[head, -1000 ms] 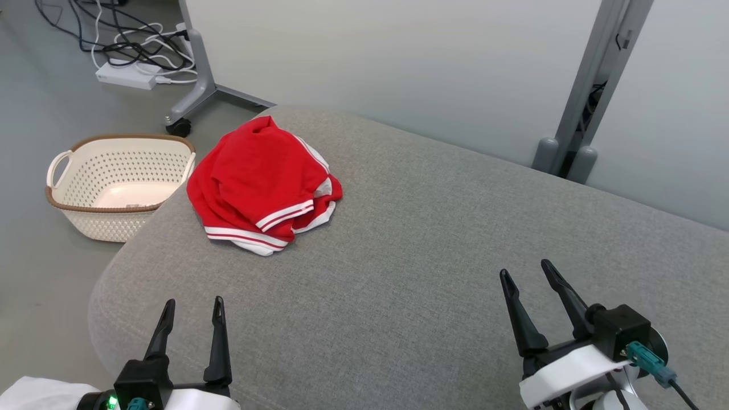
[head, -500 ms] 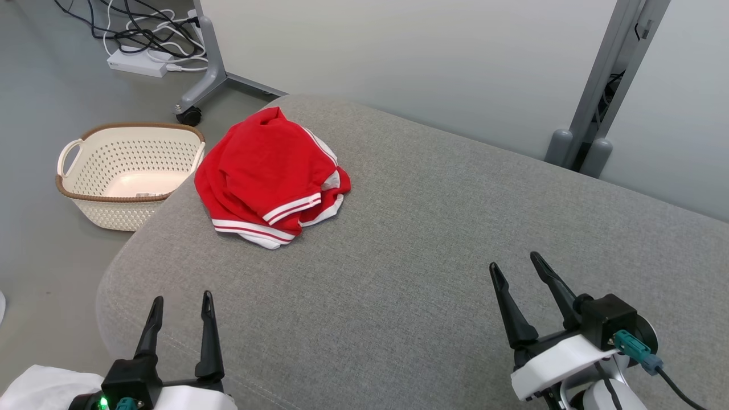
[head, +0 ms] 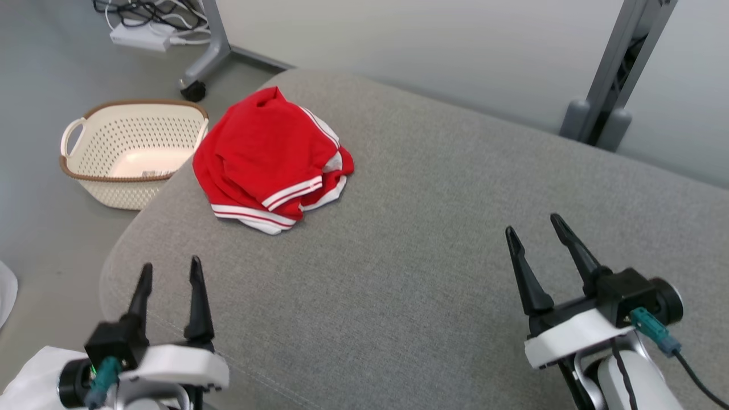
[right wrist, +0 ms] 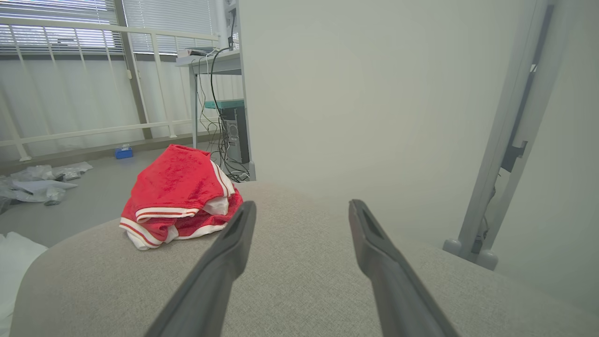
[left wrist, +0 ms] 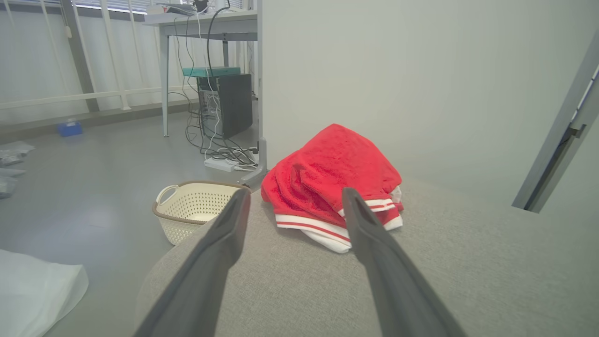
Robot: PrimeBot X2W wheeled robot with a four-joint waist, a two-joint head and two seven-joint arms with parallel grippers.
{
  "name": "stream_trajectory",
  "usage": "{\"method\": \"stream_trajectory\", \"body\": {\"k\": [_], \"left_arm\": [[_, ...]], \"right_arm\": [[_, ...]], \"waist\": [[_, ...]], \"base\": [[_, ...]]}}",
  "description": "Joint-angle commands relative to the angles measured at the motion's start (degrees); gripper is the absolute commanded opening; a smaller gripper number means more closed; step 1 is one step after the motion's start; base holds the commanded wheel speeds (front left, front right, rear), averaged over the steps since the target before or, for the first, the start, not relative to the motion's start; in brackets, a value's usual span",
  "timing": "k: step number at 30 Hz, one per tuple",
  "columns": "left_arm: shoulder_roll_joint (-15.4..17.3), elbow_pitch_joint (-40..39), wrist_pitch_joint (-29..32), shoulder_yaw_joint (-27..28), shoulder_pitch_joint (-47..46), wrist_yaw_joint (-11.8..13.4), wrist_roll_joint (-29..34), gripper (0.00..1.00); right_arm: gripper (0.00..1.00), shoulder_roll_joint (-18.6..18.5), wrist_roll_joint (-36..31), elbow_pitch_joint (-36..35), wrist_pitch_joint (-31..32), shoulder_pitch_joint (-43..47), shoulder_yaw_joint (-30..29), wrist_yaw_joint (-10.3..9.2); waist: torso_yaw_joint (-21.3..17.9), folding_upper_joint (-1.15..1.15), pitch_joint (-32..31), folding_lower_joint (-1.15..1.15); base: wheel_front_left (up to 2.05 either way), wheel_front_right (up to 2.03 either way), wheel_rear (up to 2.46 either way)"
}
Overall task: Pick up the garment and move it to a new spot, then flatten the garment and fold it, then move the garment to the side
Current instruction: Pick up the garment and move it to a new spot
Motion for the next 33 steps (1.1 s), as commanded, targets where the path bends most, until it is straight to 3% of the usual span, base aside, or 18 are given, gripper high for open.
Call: {"method": "stream_trajectory", "body": {"k": [1, 10, 17, 25, 33], "left_arm": [[0.2, 0.7, -0.2, 0.7, -2.1, -0.7, -0.2, 1.0], [1.7, 11.1, -0.2, 3.9, -17.7, -4.3, 4.5, 1.0], [6.5, 26.2, 0.5, 4.3, -33.3, -8.1, 3.8, 1.0], [11.0, 41.6, 6.1, 5.5, -47.5, -10.5, 1.0, 1.0], [13.9, 50.9, 14.0, 5.3, -54.4, -10.8, 0.1, 1.0]], "right_arm": [[1.0, -0.8, -0.7, -0.6, -0.1, -1.2, 0.0, 0.03], [1.0, -5.4, -2.5, -2.2, -0.1, -9.1, 3.1, 0.02], [1.0, -8.2, -2.2, -2.4, -0.1, -15.0, 5.6, 0.02], [1.0, -8.0, -1.8, -2.5, -0.1, -16.8, 6.9, 0.02], [1.0, -7.3, -1.4, -2.5, -0.1, -15.9, 7.5, 0.02]], "waist": [[-0.4, 0.0, 2.8, 0.0], [-3.9, 0.0, 13.5, 0.0], [-6.7, 0.0, 19.0, 0.0], [-10.5, 0.0, 22.4, 0.0], [-12.4, 0.0, 23.3, 0.0]], "base": [[0.0, 0.0, 0.0], [0.0, 0.0, 0.0], [0.0, 0.0, 0.0], [0.0, 0.0, 0.0], [0.0, 0.0, 0.0]]}}
